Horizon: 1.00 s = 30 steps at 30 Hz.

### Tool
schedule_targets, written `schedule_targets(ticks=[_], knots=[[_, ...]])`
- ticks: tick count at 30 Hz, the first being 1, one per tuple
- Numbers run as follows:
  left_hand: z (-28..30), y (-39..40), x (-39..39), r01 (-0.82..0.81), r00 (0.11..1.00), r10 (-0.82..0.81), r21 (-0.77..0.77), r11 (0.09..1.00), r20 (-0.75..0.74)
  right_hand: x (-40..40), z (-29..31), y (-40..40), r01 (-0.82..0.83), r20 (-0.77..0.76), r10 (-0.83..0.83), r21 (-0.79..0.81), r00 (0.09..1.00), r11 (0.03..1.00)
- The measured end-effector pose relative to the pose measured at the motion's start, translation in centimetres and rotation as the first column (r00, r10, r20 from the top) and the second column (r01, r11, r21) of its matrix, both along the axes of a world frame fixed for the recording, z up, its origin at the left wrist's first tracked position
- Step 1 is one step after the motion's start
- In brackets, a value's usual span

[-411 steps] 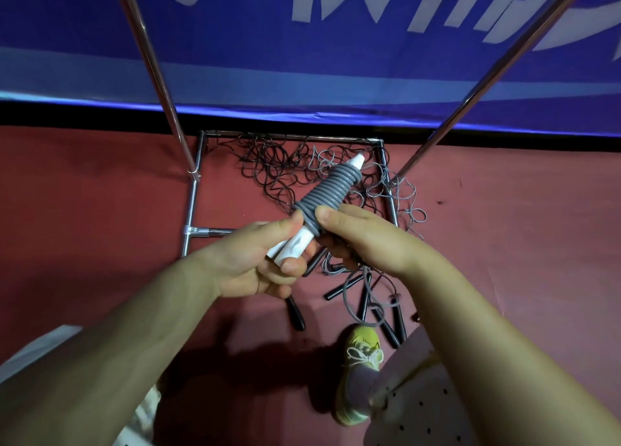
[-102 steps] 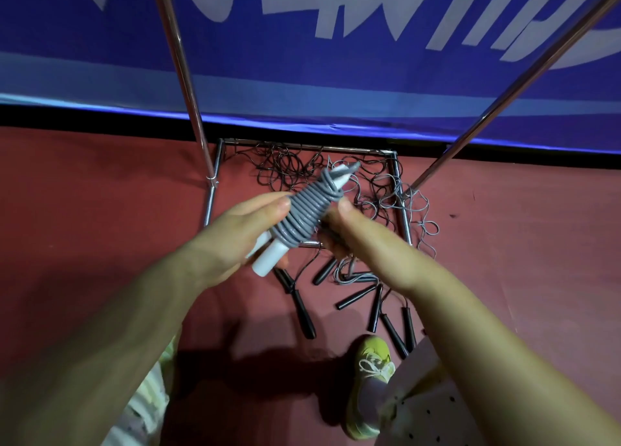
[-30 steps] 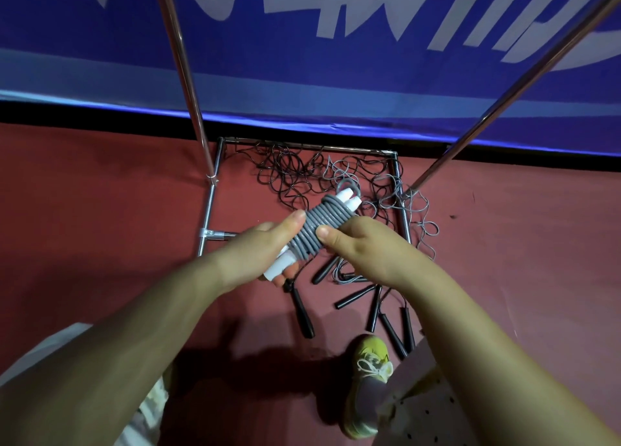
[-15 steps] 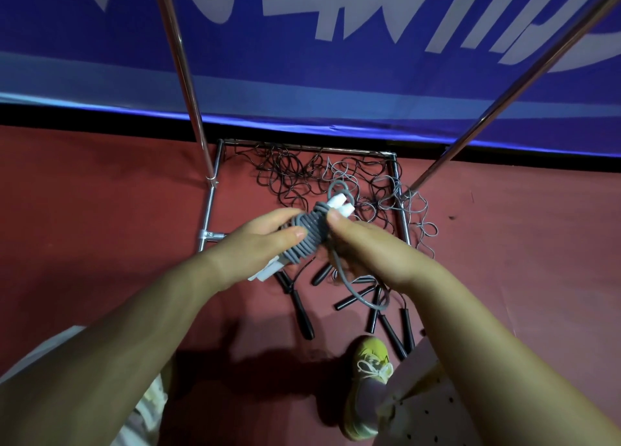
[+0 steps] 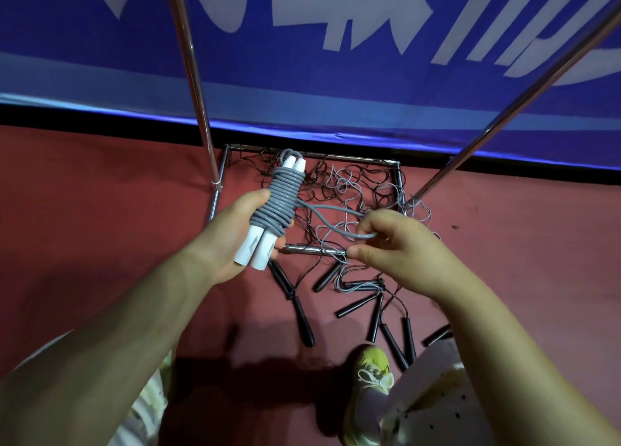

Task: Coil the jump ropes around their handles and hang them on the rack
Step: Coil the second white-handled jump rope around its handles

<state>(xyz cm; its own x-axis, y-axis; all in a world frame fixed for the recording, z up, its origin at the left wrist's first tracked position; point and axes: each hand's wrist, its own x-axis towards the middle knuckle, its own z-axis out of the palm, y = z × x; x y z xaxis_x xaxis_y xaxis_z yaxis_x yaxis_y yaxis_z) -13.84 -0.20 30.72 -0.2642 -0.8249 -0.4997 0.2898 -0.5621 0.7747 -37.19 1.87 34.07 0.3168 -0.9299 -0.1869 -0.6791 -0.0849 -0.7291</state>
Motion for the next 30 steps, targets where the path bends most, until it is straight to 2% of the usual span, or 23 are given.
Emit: schedule_targets(ticks=[1, 5, 8, 10, 13, 16, 18, 21, 25, 30], knots=[[0.0, 0.0, 0.0, -0.003, 1.0, 0.003, 0.0, 1.0, 0.007, -0.1, -0.1, 0.0, 0.009, 0.004, -0.009, -0.044, 1.0, 0.999], [-0.2, 0.1, -0.3, -0.001, 0.998, 0.0, 0.011, 1.0, 0.069, 0.3, 0.8, 0.4, 0.005, 0.176, 0.019, -0.138, 0.984, 0.99], [-0.4, 0.3, -0.8, 0.02, 0.993, -0.021, 0.012, 1.0, 0.119, 1.6, 0.9, 1.3, -0.119, 0.377, 0.138, -0.073, 0.916, 0.99], [-0.5, 0.5, -1.1, 0.031, 0.99, -0.03, -0.003, 1.0, 0.137, 2.7, 0.9, 1.8, -0.166, 0.609, 0.085, 0.078, 0.789, 0.983], [-0.3, 0.9, -1.6, 0.022, 0.989, -0.01, -0.077, 0.997, 0.147, 3.9, 0.5, 2.1, -0.16, 0.844, -0.156, 0.273, 0.514, 0.949], [0.0, 1.0, -1.8, 0.019, 0.992, -0.004, -0.118, 0.993, 0.122, 5.3, 0.0, 2.2, -0.172, 0.901, -0.35, 0.399, 0.255, 0.901], [0.1, 1.0, -1.6, 0.05, 0.997, -0.042, -0.115, 0.992, 0.07, 5.9, -0.1, 2.3, -0.182, 0.89, -0.426, 0.452, 0.163, 0.873], [0.3, 1.0, -0.8, 0.102, 0.993, -0.107, -0.102, 0.99, -0.049, 5.6, 0.4, 2.2, -0.19, 0.882, -0.449, 0.469, 0.141, 0.862], [0.1, 0.8, 0.1, 0.151, 0.988, -0.152, -0.097, 0.984, -0.006, 5.6, 1.2, 2.4, -0.206, 0.918, -0.376, 0.395, 0.126, 0.895], [0.4, 1.1, -0.7, 0.176, 0.984, -0.178, -0.099, 0.979, -0.017, 5.7, 1.4, 2.1, -0.071, 0.918, -0.321, 0.345, 0.235, 0.936]])
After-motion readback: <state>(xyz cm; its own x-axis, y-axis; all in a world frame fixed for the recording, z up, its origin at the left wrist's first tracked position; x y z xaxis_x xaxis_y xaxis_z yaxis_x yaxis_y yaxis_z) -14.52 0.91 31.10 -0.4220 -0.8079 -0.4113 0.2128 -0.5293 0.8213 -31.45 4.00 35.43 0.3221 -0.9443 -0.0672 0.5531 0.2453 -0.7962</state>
